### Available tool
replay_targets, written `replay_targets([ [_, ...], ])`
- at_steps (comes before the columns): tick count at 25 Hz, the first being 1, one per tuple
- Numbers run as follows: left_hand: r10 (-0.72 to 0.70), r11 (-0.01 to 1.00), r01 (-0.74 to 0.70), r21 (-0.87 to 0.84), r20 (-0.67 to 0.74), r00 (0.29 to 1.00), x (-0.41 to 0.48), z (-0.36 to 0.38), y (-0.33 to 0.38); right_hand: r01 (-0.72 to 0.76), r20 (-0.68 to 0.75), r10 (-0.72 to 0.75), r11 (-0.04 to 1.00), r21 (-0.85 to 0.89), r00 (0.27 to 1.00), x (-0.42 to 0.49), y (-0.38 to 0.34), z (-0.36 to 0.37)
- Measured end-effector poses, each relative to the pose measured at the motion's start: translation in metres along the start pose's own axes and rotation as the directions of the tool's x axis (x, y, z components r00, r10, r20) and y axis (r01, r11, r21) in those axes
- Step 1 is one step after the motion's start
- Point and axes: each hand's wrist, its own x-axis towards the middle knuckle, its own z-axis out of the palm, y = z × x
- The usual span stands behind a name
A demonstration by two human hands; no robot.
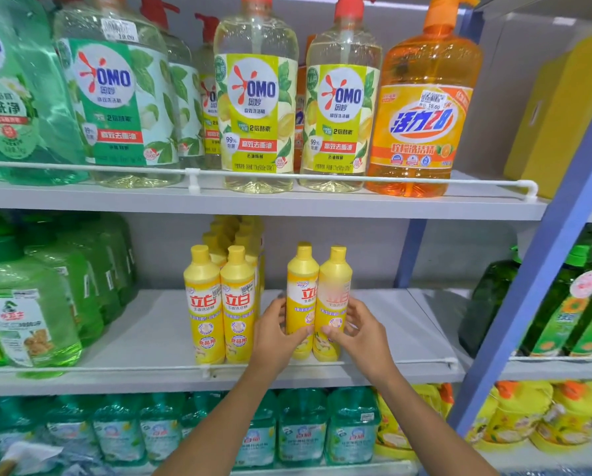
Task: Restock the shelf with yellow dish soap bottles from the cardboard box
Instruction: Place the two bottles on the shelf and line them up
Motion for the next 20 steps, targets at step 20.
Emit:
replay_targets([
  [20,-0.175,0.983,0.181,0.045,-0.104,0.979,0.047,0.027,-0.038,-0.151,0.005,0.157,0.956,-0.252,0.988,0.053,0.044,0.021],
])
